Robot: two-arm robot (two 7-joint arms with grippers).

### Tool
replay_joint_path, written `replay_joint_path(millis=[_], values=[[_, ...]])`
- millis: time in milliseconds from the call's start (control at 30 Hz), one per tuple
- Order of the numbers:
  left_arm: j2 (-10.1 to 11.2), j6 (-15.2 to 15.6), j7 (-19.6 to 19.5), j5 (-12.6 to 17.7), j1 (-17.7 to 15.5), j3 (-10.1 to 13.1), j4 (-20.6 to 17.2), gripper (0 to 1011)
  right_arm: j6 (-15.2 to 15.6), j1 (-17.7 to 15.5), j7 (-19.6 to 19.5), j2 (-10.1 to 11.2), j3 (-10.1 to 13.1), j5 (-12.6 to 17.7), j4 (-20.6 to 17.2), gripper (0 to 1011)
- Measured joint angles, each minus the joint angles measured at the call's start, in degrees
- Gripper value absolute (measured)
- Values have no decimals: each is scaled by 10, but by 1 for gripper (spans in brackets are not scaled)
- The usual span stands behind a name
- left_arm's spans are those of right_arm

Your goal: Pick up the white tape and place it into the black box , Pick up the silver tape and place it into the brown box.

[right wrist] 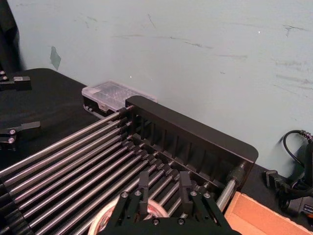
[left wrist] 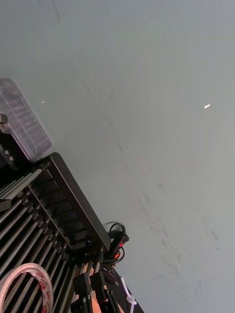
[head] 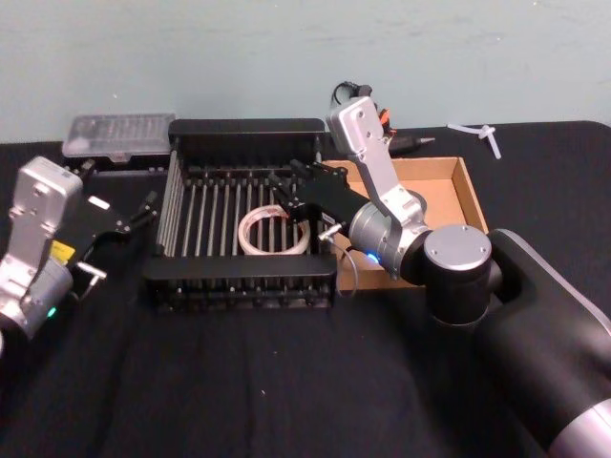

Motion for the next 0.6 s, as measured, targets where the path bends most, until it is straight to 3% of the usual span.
replay_joint_path(millis=[33,600], values=[[0,0,0,0,0,0,0,1001,0,0,0,0,0,0,0,430],[0,0,0,0,0,0,0,1001,0,0,1,1,0,1,-1,926]])
